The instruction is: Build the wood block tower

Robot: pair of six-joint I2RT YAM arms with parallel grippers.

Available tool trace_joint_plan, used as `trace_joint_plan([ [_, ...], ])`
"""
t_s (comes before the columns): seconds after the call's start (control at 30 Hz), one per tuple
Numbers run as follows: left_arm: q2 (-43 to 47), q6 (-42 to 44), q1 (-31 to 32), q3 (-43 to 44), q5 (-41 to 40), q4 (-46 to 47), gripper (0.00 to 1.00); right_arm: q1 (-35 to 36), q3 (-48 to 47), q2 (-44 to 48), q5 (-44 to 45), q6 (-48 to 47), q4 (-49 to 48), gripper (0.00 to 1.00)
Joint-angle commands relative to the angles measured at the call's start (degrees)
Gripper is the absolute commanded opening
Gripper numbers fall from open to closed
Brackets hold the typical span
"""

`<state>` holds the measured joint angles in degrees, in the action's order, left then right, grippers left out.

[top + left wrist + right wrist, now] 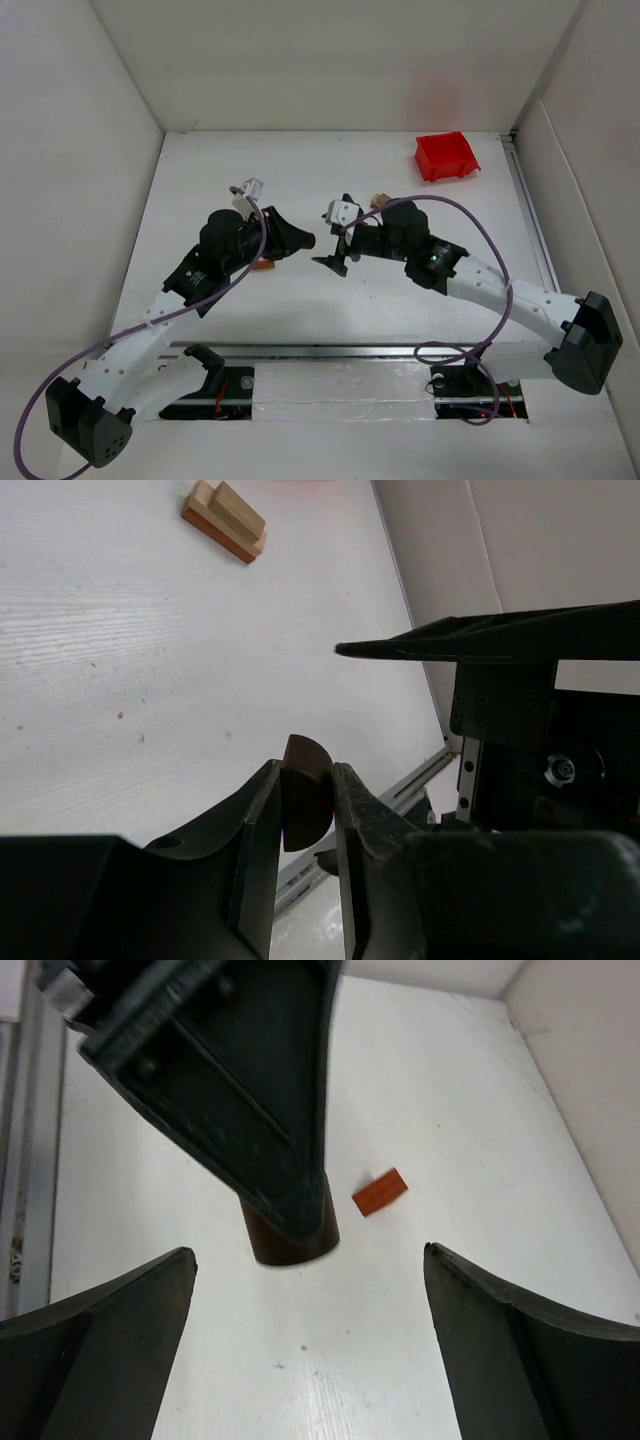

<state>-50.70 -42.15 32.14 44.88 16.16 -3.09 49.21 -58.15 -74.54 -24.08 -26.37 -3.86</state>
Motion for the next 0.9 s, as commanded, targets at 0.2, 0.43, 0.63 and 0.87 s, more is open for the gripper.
trace_joint_plan([
  [0.2,6.13,-7.41,-0.24,-3.04,-13.95,10.64,0.0,5.88,9.77,7.3,25.38,34.25,-24.66,1.0],
  [0.43,6.67,-14.8,2.31,-1.21,-24.14,11.19,0.0,16.36,7.54,1.69,50.0,37.61,-34.38,0.98],
  [0.63,6.31,-19.54,2.31,2.22,-26.19,4.94,0.0,16.36,3.84,-3.76,56.06,37.63,-36.92,0.9],
  [0.87,5.7,-20.34,2.31,3.28,-24.87,3.62,0.0,13.98,1.46,-7.01,50.54,39.29,-38.77,0.71],
])
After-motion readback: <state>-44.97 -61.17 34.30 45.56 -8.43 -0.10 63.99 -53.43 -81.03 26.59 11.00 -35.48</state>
